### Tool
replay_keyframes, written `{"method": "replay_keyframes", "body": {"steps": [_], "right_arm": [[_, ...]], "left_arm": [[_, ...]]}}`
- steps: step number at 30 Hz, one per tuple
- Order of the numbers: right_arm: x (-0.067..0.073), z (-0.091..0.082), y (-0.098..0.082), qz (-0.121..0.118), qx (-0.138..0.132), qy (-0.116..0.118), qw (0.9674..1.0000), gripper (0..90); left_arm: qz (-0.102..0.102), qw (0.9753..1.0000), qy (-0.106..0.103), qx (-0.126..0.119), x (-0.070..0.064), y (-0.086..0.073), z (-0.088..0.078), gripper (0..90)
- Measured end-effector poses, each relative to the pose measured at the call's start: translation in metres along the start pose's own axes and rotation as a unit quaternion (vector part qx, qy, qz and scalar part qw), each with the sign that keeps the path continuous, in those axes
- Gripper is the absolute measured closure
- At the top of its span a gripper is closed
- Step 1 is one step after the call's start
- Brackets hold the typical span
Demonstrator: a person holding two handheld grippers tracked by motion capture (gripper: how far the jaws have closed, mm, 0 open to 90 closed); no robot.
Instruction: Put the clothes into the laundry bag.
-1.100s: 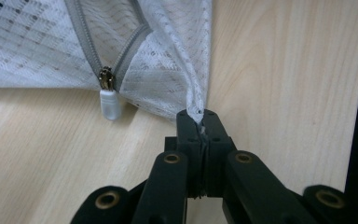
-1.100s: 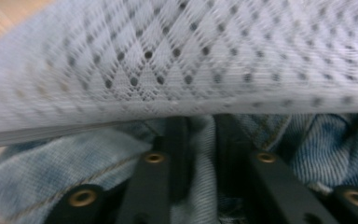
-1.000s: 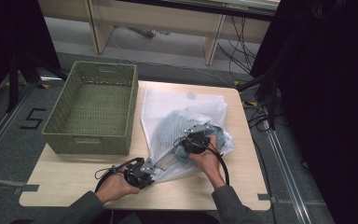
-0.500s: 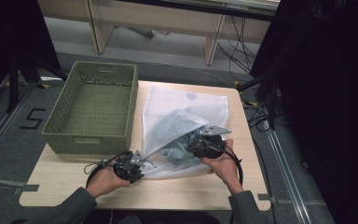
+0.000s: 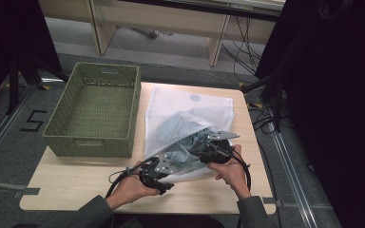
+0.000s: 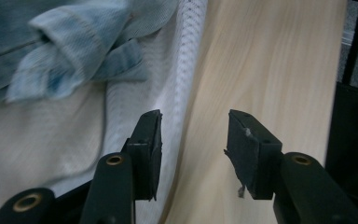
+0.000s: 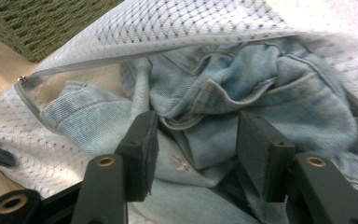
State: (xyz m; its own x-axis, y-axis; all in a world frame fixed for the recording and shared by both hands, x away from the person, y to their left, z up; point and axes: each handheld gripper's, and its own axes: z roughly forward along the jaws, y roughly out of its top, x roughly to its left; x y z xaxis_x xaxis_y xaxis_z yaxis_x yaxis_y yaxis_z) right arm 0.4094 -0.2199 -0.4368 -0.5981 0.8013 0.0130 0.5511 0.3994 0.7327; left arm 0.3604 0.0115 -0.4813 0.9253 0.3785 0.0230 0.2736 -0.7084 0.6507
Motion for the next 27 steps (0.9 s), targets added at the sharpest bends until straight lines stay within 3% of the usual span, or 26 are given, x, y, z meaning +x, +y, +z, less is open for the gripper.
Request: {"method": "replay_keyframes", "body": {"steps": [6,8,10,12,13,14,15,18,20,22,24,25,27], "right_arm": [[-0.002,0.006,-0.001,-0.014,0.005,0.009,0.9999,49.2],[-0.001,0.006,-0.002,-0.001,0.011,0.005,0.9999,49.1],[-0.003,0.005,-0.004,-0.001,0.017,0.011,0.9998,48.4],[-0.003,0.006,-0.005,0.001,0.040,0.027,0.9988,47.0],[-0.002,0.011,-0.008,-0.004,0.019,0.025,0.9995,46.7],[-0.001,0.012,-0.009,-0.004,0.025,0.022,0.9994,45.7],[0.000,0.012,-0.010,-0.007,0.037,0.033,0.9988,44.8],[0.008,0.020,-0.015,-0.018,0.061,0.049,0.9968,41.7],[0.016,0.028,-0.019,-0.011,0.083,0.075,0.9937,40.5],[0.022,0.036,-0.024,-0.027,0.106,0.071,0.9914,41.7],[0.029,0.046,-0.029,-0.030,0.118,0.059,0.9908,51.5],[0.032,0.051,-0.029,-0.039,0.106,0.038,0.9929,60.8],[0.036,0.055,-0.024,-0.036,0.100,0.020,0.9941,73.2]], "left_arm": [[0.004,0.9998,0.017,-0.009,-0.002,0.008,0.030,58.1],[0.002,0.9999,0.014,0.000,-0.001,0.008,0.034,61.1],[0.002,0.9999,0.011,-0.008,0.000,0.007,0.037,68.7],[-0.021,0.9995,0.014,-0.017,-0.003,0.006,0.039,82.6],[-0.009,0.9996,0.020,-0.016,-0.003,0.006,0.038,86.0],[-0.023,0.9993,0.018,-0.025,-0.005,0.005,0.039,87.9],[-0.014,0.9995,0.014,-0.026,-0.004,0.003,0.038,88.3],[-0.019,0.9996,0.002,-0.020,-0.006,0.000,0.034,88.8],[-0.005,0.9999,-0.005,-0.012,-0.009,-0.002,0.031,88.9],[0.006,0.9998,-0.011,-0.013,-0.013,-0.004,0.029,88.9],[0.015,0.9998,-0.010,-0.011,-0.016,-0.004,0.028,89.0],[0.013,0.9998,-0.011,-0.011,-0.017,-0.004,0.029,89.0],[0.013,0.9998,-0.012,-0.010,-0.017,-0.005,0.028,89.1]]}}
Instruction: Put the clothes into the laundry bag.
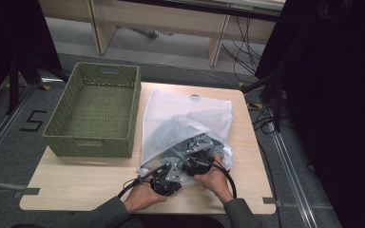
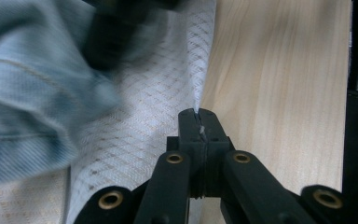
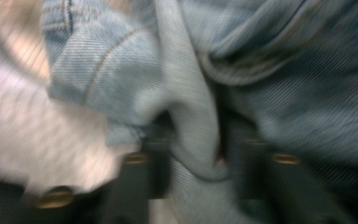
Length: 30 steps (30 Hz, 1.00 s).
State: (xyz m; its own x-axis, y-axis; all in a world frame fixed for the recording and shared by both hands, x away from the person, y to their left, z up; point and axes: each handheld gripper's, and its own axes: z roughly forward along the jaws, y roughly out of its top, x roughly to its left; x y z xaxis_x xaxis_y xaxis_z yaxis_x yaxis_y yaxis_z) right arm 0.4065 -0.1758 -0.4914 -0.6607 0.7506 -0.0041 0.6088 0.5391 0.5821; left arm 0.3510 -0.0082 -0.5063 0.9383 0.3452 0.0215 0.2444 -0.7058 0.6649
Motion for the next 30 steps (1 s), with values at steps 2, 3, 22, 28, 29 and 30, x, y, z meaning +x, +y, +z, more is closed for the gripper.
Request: {"method": "replay_keyframes", "body": {"steps": [2,3,22,28,29,30], "right_arm": [[0.002,0.006,0.006,-0.006,-0.008,-0.027,0.9996,78.8],[0.001,0.008,0.010,-0.012,-0.015,-0.042,0.9989,80.0],[-0.032,0.000,0.041,0.038,-0.057,-0.006,0.9976,50.5],[-0.042,-0.045,0.034,0.026,-0.089,-0.010,0.9957,48.5],[-0.047,-0.049,0.033,0.038,-0.095,-0.023,0.9945,47.4],[-0.053,-0.051,0.031,0.040,-0.108,-0.040,0.9926,45.7]], "left_arm": [[-0.009,0.9999,-0.004,-0.007,0.000,-0.001,0.000,89.1],[-0.001,1.0000,-0.002,-0.005,0.000,-0.001,-0.001,89.1],[-0.007,0.9999,-0.013,0.003,-0.001,-0.002,-0.003,88.2],[0.000,1.0000,-0.008,0.002,-0.001,-0.002,-0.003,87.5],[0.004,1.0000,-0.007,0.006,-0.002,-0.001,-0.003,87.2],[0.009,0.9999,-0.005,0.004,-0.002,-0.001,-0.003,87.2]]}}
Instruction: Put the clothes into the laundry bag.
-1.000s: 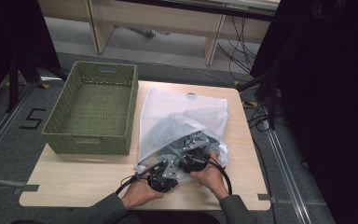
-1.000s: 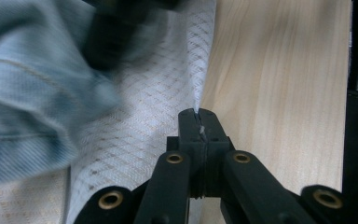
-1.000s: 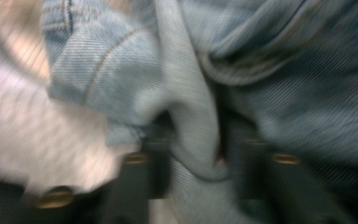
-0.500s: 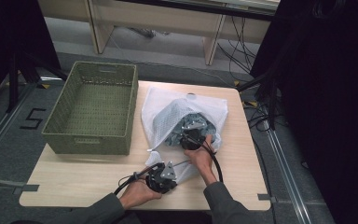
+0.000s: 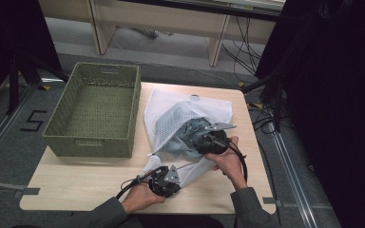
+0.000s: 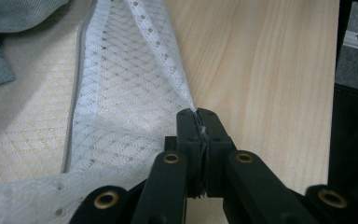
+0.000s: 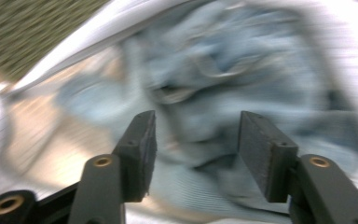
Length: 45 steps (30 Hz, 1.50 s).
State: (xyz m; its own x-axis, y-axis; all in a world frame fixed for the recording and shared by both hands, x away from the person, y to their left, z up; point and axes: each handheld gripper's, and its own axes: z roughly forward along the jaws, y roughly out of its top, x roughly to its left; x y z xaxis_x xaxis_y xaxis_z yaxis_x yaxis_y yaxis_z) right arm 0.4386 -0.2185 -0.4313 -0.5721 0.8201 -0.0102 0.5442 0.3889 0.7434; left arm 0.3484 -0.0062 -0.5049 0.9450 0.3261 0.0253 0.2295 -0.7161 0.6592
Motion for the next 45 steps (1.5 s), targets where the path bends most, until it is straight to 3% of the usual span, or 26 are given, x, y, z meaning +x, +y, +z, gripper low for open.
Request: {"method": "replay_keyframes", "body": {"steps": [3,5,6,7,8,9,10,12,13,14,16,18,21,22,23,26,28,29,30,34,36,38,41,43,44,45], "right_arm": [[-0.012,0.001,-0.001,0.034,-0.006,-0.020,0.9992,43.5],[-0.020,0.011,-0.002,0.027,-0.002,-0.036,0.9990,41.6],[-0.021,0.014,-0.002,0.033,0.010,-0.034,0.9988,40.3],[-0.021,0.019,-0.002,0.036,0.025,-0.029,0.9986,38.0],[-0.021,0.024,-0.004,0.020,0.031,-0.023,0.9991,36.2],[-0.019,0.030,-0.006,0.007,0.031,-0.015,0.9994,36.4],[-0.014,0.030,-0.007,0.021,0.049,-0.007,0.9986,37.2],[-0.007,0.036,-0.012,-0.005,0.048,0.001,0.9989,38.3],[0.000,0.034,-0.014,0.010,0.073,0.014,0.9972,38.4],[0.004,0.034,-0.016,0.000,0.081,0.026,0.9964,38.6],[0.011,0.034,-0.018,-0.021,0.089,0.031,0.9953,39.3],[0.021,0.036,-0.019,-0.026,0.095,0.032,0.9947,39.0],[0.032,0.042,-0.022,-0.050,0.122,0.012,0.9912,37.9],[0.032,0.047,-0.023,-0.070,0.115,-0.004,0.9909,39.2],[0.035,0.050,-0.025,-0.069,0.114,-0.022,0.9909,43.0],[0.037,0.053,-0.025,-0.099,0.110,-0.061,0.9871,63.1],[0.032,0.056,-0.024,-0.092,0.092,-0.076,0.9886,69.8],[0.031,0.056,-0.023,-0.087,0.091,-0.091,0.9879,71.6],[0.028,0.057,-0.021,-0.086,0.086,-0.101,0.9875,73.4],[0.012,0.060,-0.015,-0.059,0.057,-0.102,0.9914,77.3],[0.005,0.063,-0.014,-0.049,0.050,-0.111,0.9914,77.5],[-0.002,0.066,-0.014,-0.040,0.044,-0.121,0.9909,77.4],[-0.005,0.068,-0.013,-0.030,0.040,-0.120,0.9915,76.4],[-0.005,0.067,-0.014,-0.028,0.036,-0.113,0.9926,73.8],[-0.007,0.066,-0.014,-0.036,0.030,-0.100,0.9938,72.1],[-0.009,0.064,-0.014,-0.029,0.025,-0.090,0.9952,70.9]], "left_arm": [[-0.001,1.0000,-0.002,0.002,0.001,0.000,0.000,87.2],[0.001,1.0000,-0.002,0.002,0.000,0.001,0.000,87.2],[-0.010,0.9999,-0.006,0.002,-0.001,0.000,0.001,87.2],[-0.002,1.0000,-0.003,0.003,0.001,0.000,0.000,87.2],[0.002,1.0000,-0.004,0.001,0.001,0.000,0.000,87.2],[0.000,1.0000,-0.003,0.000,0.001,0.000,0.000,87.2],[0.000,1.0000,-0.003,0.002,0.000,0.000,0.000,87.2],[-0.005,1.0000,-0.005,0.002,-0.001,0.000,0.001,87.2],[-0.005,1.0000,-0.006,0.001,0.000,0.000,0.001,87.1],[-0.004,1.0000,-0.007,0.002,0.001,0.000,0.000,87.2],[-0.010,0.9999,-0.004,-0.005,-0.001,0.000,0.001,87.1],[-0.004,1.0000,-0.005,0.002,-0.001,0.001,0.001,87.2],[0.000,1.0000,-0.006,0.002,0.000,0.000,0.000,87.2],[-0.014,0.9999,-0.002,-0.009,-0.003,0.000,0.002,87.3],[0.008,1.0000,-0.001,0.004,-0.001,0.002,0.000,87.4],[0.005,1.0000,-0.006,0.004,-0.001,0.001,0.000,88.5],[-0.008,0.9999,-0.006,-0.006,-0.004,0.000,0.001,88.6],[0.009,0.9999,-0.006,0.008,-0.003,0.001,-0.001,88.7],[0.008,0.9999,-0.006,0.006,-0.003,0.001,0.000,88.7],[0.008,0.9999,-0.007,0.008,-0.002,0.001,0.000,88.8],[0.020,0.9998,-0.004,0.009,-0.002,0.002,0.000,88.9],[0.010,0.9999,-0.007,0.007,-0.002,0.001,0.000,88.9],[0.022,0.9997,-0.003,0.010,-0.002,0.002,-0.001,88.9],[0.012,0.9999,-0.007,0.007,-0.002,0.001,0.000,88.8],[0.002,0.9999,-0.010,0.001,-0.003,0.000,0.000,88.8],[-0.011,0.9998,-0.009,-0.012,-0.004,0.000,0.002,88.8]]}}
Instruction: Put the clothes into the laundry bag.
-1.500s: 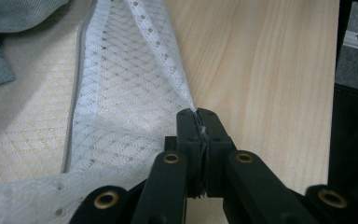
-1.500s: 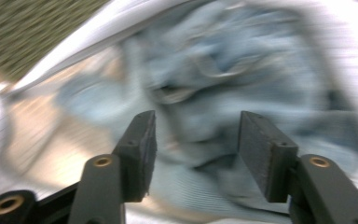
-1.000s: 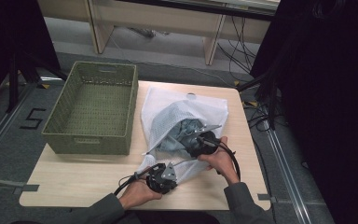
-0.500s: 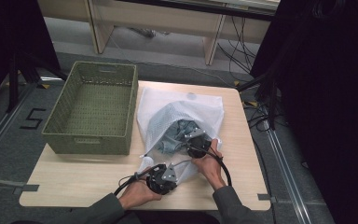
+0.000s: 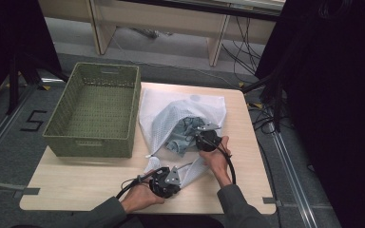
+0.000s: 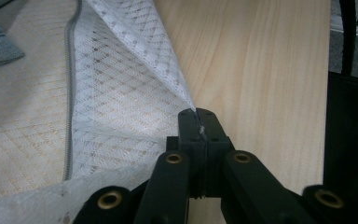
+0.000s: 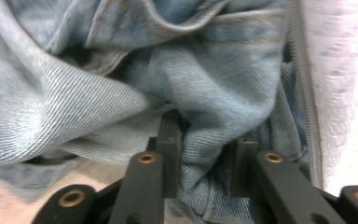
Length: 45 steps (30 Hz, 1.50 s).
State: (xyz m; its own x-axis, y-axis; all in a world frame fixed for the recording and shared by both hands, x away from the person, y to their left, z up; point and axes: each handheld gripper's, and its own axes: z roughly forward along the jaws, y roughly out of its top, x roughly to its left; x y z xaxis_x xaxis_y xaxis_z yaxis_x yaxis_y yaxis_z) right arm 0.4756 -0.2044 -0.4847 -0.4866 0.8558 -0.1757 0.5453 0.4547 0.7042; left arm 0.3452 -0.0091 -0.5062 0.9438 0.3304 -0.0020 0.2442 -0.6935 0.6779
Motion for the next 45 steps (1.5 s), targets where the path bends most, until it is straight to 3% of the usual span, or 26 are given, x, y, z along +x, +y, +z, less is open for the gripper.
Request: {"method": "replay_keyframes", "body": {"steps": [1,2,3,5,7,9,10,12,13,16,17,18,19,20,22,23,24,26,28,33,34,35,37,41,45], "right_arm": [[-0.001,-0.002,0.000,0.012,-0.002,0.005,0.9999,68.7],[-0.001,-0.007,0.000,0.030,0.007,0.011,0.9995,66.7],[-0.004,-0.010,0.000,0.026,0.002,0.017,0.9995,64.2],[-0.007,-0.023,0.003,0.060,0.001,0.048,0.9970,59.8],[-0.012,-0.034,0.006,0.060,-0.030,0.057,0.9961,58.7],[-0.015,-0.049,0.009,0.067,-0.044,0.071,0.9942,57.5],[-0.018,-0.054,0.010,0.055,-0.059,0.074,0.9940,57.0],[-0.020,-0.065,0.013,0.077,-0.074,0.083,0.9909,54.2],[-0.022,-0.069,0.015,0.078,-0.087,0.077,0.9901,50.3],[-0.024,-0.074,0.018,0.093,-0.092,0.078,0.9883,40.8],[-0.026,-0.077,0.019,0.089,-0.091,0.075,0.9891,39.3],[-0.027,-0.075,0.020,0.088,-0.103,0.074,0.9881,38.8],[-0.027,-0.075,0.020,0.088,-0.097,0.076,0.9884,38.8],[-0.029,-0.073,0.021,0.068,-0.104,0.069,0.9899,39.0],[-0.027,-0.073,0.021,0.051,-0.092,0.070,0.9920,40.4],[-0.026,-0.071,0.021,0.046,-0.099,0.065,0.9918,41.2],[-0.025,-0.072,0.023,0.038,-0.088,0.066,0.9932,41.9],[-0.022,-0.068,0.025,0.033,-0.103,0.059,0.9924,43.4],[-0.021,-0.067,0.028,0.013,-0.096,0.059,0.9935,44.5],[-0.015,-0.058,0.039,-0.008,-0.103,0.041,0.9938,48.2],[-0.014,-0.057,0.041,-0.013,-0.096,0.042,0.9944,48.2],[-0.012,-0.056,0.043,-0.019,-0.098,0.038,0.9943,48.1],[-0.011,-0.053,0.046,-0.028,-0.097,0.024,0.9946,48.1],[-0.018,-0.047,0.052,-0.028,-0.102,0.004,0.9943,49.4],[-0.017,-0.041,0.053,-0.027,-0.088,0.010,0.9957,49.3]], "left_arm": [[0.000,1.0000,0.000,0.004,0.000,0.000,0.000,88.7],[0.018,0.9997,-0.002,0.018,0.002,0.001,-0.002,88.6],[0.014,0.9997,-0.004,0.019,0.003,0.001,-0.002,88.5],[0.002,0.9998,-0.007,0.016,0.004,0.000,-0.002,87.0],[0.007,0.9998,-0.004,0.016,0.005,0.000,-0.003,85.4],[-0.012,0.9998,-0.010,0.010,0.002,0.001,-0.002,82.2],[-0.001,0.9999,-0.010,0.012,0.003,0.001,-0.002,80.2],[-0.008,0.9999,-0.007,0.011,0.001,0.001,-0.004,75.8],[0.005,0.9998,-0.008,0.016,0.002,0.003,-0.008,73.0],[-0.011,0.9999,-0.006,-0.006,0.002,0.008,-0.023,63.3],[-0.015,0.9998,-0.006,-0.013,0.004,0.008,-0.029,59.6],[-0.035,0.9991,-0.007,-0.024,0.004,0.008,-0.034,56.8],[-0.044,0.9985,-0.009,-0.031,0.003,0.007,-0.038,54.8],[-0.045,0.9984,-0.008,-0.033,0.005,0.005,-0.044,54.0],[-0.041,0.9987,-0.001,-0.030,0.009,0.000,-0.057,52.7],[-0.048,0.9985,0.003,-0.028,0.011,-0.003,-0.063,51.7],[-0.068,0.9969,0.007,-0.038,0.011,-0.006,-0.066,51.0],[-0.060,0.9977,0.011,-0.028,0.015,-0.012,-0.076,50.2],[-0.062,0.9975,0.020,-0.026,0.017,-0.016,-0.083,49.2],[-0.067,0.9972,0.026,-0.022,0.018,-0.022,-0.090,46.4],[-0.075,0.9965,0.028,-0.024,0.017,-0.023,-0.091,45.7],[-0.065,0.9973,0.029,-0.018,0.018,-0.024,-0.093,44.5],[-0.074,0.9966,0.033,-0.019,0.018,-0.026,-0.095,41.6],[-0.088,0.9951,0.038,-0.024,0.020,-0.032,-0.104,39.3],[-0.100,0.9936,0.044,-0.029,0.022,-0.039,-0.110,38.7]]}}
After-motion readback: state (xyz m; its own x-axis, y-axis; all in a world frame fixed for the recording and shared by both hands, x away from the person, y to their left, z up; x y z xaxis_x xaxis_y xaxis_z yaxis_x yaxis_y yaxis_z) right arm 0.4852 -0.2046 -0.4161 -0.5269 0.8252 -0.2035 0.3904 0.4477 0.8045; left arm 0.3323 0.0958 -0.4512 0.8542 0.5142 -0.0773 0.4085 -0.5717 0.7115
